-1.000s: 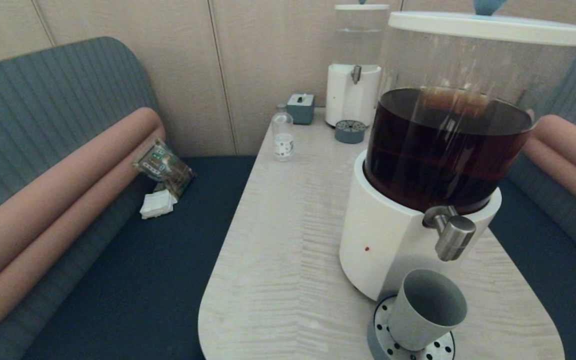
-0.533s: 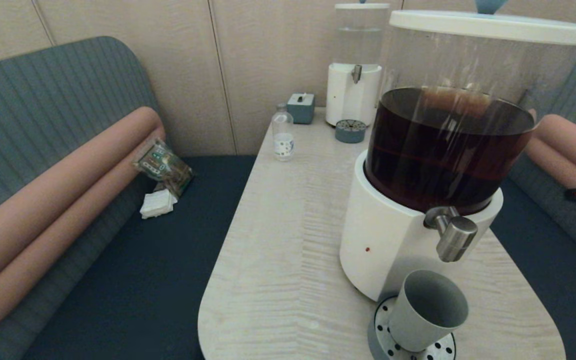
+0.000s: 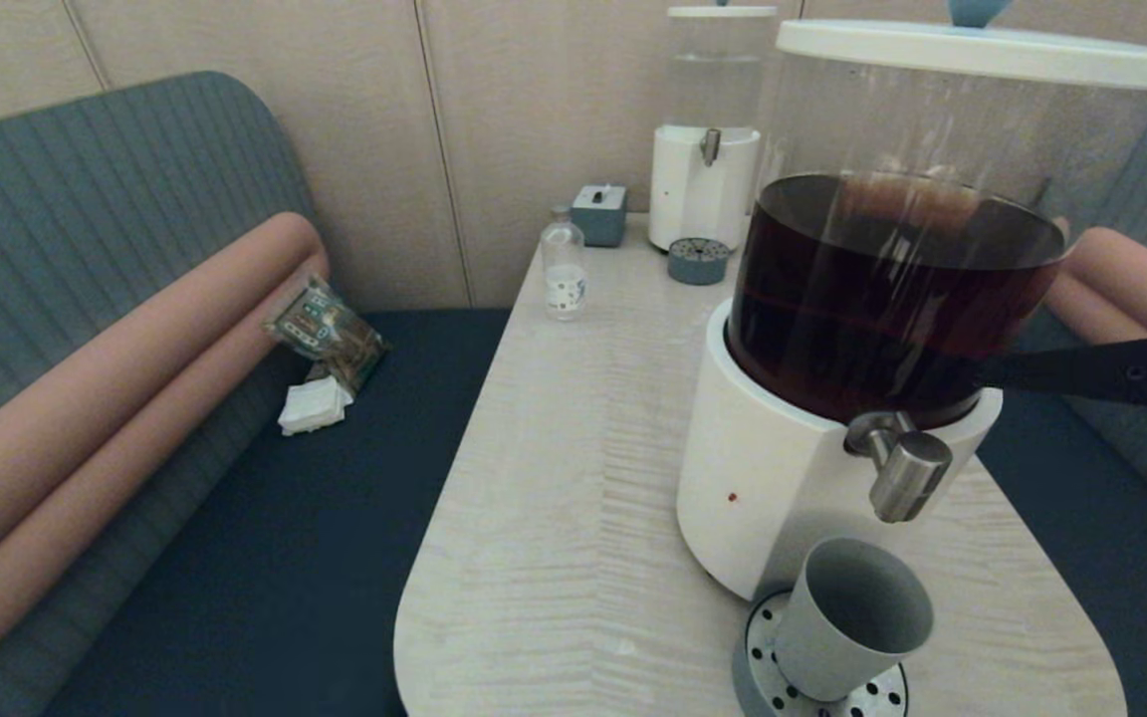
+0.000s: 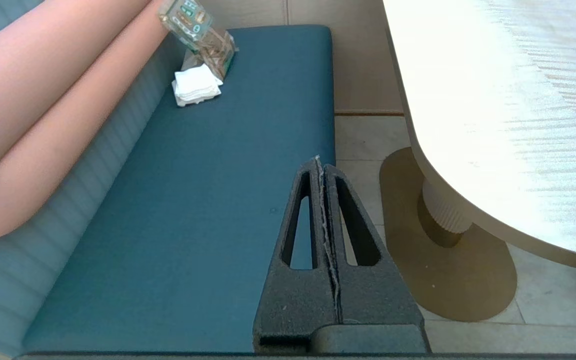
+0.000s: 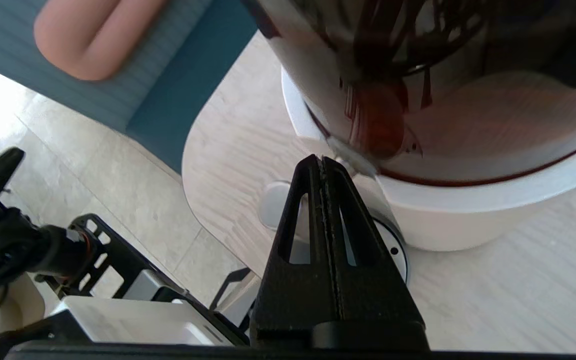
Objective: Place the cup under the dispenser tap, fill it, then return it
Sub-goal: Turn on the faucet
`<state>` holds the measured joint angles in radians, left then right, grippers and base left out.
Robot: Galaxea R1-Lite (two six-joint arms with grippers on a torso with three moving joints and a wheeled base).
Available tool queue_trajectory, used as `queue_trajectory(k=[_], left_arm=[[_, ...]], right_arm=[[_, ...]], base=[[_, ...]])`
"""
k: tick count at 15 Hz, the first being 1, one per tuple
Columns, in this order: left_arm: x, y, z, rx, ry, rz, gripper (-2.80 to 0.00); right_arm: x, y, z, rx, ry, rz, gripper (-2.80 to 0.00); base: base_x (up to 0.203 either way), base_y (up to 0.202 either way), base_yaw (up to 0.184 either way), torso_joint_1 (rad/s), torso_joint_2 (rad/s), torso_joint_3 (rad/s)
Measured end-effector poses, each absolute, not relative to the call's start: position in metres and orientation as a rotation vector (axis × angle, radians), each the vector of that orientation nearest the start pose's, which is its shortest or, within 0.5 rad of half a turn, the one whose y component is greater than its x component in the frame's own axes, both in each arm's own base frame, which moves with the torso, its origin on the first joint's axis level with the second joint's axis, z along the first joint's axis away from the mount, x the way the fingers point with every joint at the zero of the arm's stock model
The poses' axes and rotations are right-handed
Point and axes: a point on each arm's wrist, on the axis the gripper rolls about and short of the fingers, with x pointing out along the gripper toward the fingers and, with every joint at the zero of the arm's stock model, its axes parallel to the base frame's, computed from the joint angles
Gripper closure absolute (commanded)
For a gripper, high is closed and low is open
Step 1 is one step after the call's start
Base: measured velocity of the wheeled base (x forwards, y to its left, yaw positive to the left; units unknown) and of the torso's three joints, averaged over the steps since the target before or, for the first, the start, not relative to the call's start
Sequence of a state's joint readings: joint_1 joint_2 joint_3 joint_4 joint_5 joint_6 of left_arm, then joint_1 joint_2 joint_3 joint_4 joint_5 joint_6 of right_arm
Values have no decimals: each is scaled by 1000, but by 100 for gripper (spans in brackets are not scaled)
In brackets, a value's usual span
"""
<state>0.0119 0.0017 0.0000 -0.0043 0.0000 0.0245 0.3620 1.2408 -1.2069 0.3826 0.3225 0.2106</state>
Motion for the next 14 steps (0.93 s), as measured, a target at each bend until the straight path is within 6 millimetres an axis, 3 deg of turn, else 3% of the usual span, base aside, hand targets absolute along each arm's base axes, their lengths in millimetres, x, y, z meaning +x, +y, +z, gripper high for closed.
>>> queue_trajectory(k=[14], left_arm=[[-23, 0, 76, 23, -2, 12, 0]], right_arm=[[168, 71, 287, 160, 543, 623, 0]], base=[[0, 0, 0, 0, 0, 0]])
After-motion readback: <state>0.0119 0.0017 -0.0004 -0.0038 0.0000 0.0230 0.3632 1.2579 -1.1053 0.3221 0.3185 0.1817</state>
